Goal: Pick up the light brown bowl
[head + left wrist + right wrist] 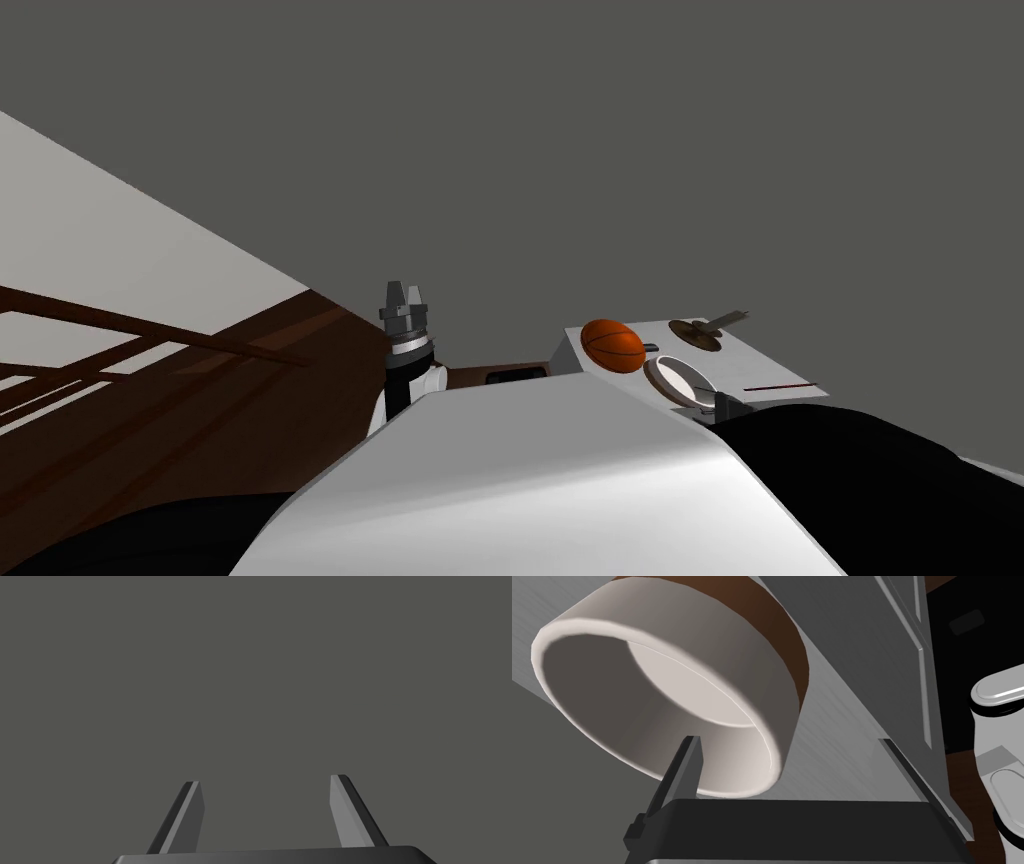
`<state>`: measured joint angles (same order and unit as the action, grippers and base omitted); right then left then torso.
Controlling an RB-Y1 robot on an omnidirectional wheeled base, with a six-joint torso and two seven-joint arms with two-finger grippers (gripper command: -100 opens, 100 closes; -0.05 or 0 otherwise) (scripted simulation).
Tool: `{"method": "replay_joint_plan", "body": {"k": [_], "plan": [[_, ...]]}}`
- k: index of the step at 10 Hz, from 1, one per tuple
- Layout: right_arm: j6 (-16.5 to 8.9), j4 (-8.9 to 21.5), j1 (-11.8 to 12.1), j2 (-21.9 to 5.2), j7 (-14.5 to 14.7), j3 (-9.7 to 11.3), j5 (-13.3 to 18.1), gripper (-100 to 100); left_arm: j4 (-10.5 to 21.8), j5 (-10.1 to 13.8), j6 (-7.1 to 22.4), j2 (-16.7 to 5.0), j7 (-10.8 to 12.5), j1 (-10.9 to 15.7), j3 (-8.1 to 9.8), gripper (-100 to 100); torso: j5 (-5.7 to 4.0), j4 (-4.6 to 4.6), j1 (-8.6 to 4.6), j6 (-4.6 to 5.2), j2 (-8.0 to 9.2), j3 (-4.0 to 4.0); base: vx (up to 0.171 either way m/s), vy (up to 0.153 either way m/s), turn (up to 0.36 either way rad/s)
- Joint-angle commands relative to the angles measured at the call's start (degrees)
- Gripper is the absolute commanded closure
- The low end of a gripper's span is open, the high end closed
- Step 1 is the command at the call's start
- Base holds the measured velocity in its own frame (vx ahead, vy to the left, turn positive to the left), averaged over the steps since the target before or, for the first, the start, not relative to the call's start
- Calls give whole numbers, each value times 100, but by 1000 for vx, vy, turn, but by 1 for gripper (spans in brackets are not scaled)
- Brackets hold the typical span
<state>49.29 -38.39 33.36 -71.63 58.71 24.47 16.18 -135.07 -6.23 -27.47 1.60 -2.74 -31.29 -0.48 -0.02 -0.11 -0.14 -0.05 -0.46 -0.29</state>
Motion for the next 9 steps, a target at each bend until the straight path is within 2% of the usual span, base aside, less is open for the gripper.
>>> {"method": "replay_joint_plan", "body": {"k": [1, 2, 3, 4, 8, 9], "plan": [[286, 286, -77, 189, 274, -77, 199, -100, 0, 0, 0, 0, 0, 0, 0, 0, 0, 0, 0, 0, 0, 0, 176, 15, -263], [416, 481, -77, 189, 274, -77, 199, -100, 0, 0, 0, 0, 0, -1, 1, 0, -1, -2, 1, 6, -12, -6, 143, 55, -148], [375, 480, -147, 213, 252, -37, 205, -100, 0, 0, 0, 0, 0, 0, 0, 0, 3, -2, 12, -1, -6, -4, 47, 32, -15], [397, 493, -145, 217, 267, -40, 209, 100, 0, 0, 0, 0, 0, 1, 0, 0, 3, 3, 5, -3, 18, 9, 10, 5, 3], [390, 498, -153, 191, 269, -54, 204, 100, 0, 0, 0, 0, 0, 2, 0, 0, -28, 9, -20, 7, 51, 29, 2, -2, 5], [389, 498, -153, 191, 270, -53, 204, 0, 0, 0, 0, 0, 0, 2, 0, 0, -27, 9, -20, 7, 52, 29, 0, 0, 0]]}}
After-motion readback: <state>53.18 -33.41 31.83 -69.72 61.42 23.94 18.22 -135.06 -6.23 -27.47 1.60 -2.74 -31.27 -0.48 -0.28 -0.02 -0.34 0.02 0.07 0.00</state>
